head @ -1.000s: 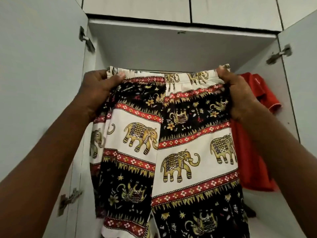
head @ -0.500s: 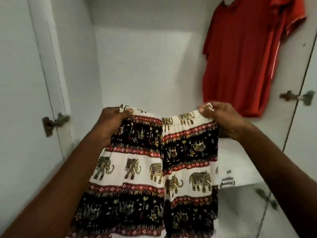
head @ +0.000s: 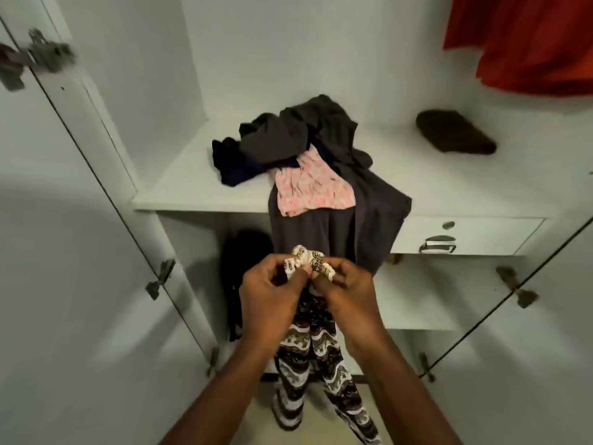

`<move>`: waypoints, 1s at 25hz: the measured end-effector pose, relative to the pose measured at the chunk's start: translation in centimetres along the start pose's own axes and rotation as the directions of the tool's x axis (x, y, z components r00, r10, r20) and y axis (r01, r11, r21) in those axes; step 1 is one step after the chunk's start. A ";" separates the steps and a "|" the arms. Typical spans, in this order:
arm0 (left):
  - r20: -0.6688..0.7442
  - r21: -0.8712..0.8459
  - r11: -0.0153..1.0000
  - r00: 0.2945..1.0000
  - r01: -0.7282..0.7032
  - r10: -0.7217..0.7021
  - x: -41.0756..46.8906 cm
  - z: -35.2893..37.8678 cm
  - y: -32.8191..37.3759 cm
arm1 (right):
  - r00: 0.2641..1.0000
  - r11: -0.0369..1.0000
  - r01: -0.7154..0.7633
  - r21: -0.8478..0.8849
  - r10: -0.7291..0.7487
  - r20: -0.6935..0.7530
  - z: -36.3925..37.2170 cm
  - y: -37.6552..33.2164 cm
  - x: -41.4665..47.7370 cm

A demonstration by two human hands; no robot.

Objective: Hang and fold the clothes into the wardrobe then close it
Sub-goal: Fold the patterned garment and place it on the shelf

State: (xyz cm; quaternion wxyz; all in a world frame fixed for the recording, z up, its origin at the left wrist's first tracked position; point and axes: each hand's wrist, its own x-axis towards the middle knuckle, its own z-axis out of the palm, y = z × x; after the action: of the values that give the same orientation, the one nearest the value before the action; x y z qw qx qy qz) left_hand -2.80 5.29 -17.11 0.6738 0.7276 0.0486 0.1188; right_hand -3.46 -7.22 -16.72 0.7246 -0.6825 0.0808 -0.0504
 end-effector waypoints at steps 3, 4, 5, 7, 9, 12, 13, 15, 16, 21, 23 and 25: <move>-0.060 0.168 0.983 0.994 -0.079 0.090 -2.9 2.4 -2.5 | 0.997 0.996 -0.073 0.054 0.072 0.016 -1.6 3.3 -0.7; -0.064 0.246 0.963 0.990 -0.107 0.126 -3.7 3.0 -3.2 | 0.994 0.991 -0.107 0.084 0.106 0.025 -2.4 4.1 -0.7; -0.046 0.335 0.931 0.985 -0.144 0.168 -4.4 3.6 -3.7 | 0.991 0.986 -0.134 0.099 0.130 0.038 -3.1 4.9 -0.6; 0.028 0.486 0.844 0.970 -0.225 0.242 -5.4 4.8 -4.3 | 0.982 0.978 -0.181 0.104 0.173 0.080 -4.5 6.3 -0.3; 0.084 0.549 0.789 0.957 -0.277 0.278 -5.8 5.4 -4.6 | 0.966 0.961 -0.236 0.143 0.216 0.139 -5.5 6.8 -0.2; 0.167 0.580 0.750 0.948 -0.317 0.271 -6.5 6.4 -4.9 | 0.960 0.960 -0.210 0.184 0.166 0.227 -7.3 6.7 -0.4; 0.210 0.560 0.765 0.947 -0.320 0.242 -6.6 6.5 -4.9 | 0.963 0.973 -0.163 0.164 0.121 0.239 -8.0 6.6 -0.3; 0.266 0.512 0.798 0.942 -0.318 0.204 -6.5 6.1 -4.4 | 0.965 0.993 -0.070 0.100 0.041 0.260 -9.5 6.4 0.1; 0.270 0.500 0.802 0.938 -0.328 0.216 -6.1 5.6 -4.1 | 0.958 0.998 -0.031 0.058 0.013 0.285 -10.2 6.4 0.4; 0.547 0.537 0.749 0.836 -0.387 0.040 -2.2 3.2 -2.5 | 0.899 0.988 0.120 -0.095 -0.067 0.433 -12.3 4.4 1.8; 0.613 0.546 0.724 0.790 -0.422 -0.001 -1.5 3.5 -1.7 | 0.883 0.983 0.168 -0.068 -0.119 0.454 -13.0 3.0 2.2; 0.603 0.519 0.739 0.797 -0.429 0.039 -1.2 3.8 -1.0 | 0.885 0.975 0.220 -0.033 -0.185 0.428 -13.7 1.7 2.5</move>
State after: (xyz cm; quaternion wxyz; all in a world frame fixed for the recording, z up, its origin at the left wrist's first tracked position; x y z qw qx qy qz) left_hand -3.01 1.44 -18.49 0.3509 0.9123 -0.2085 -0.0329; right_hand -3.62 -20.98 -19.28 0.6875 -0.7105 -0.1476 0.0264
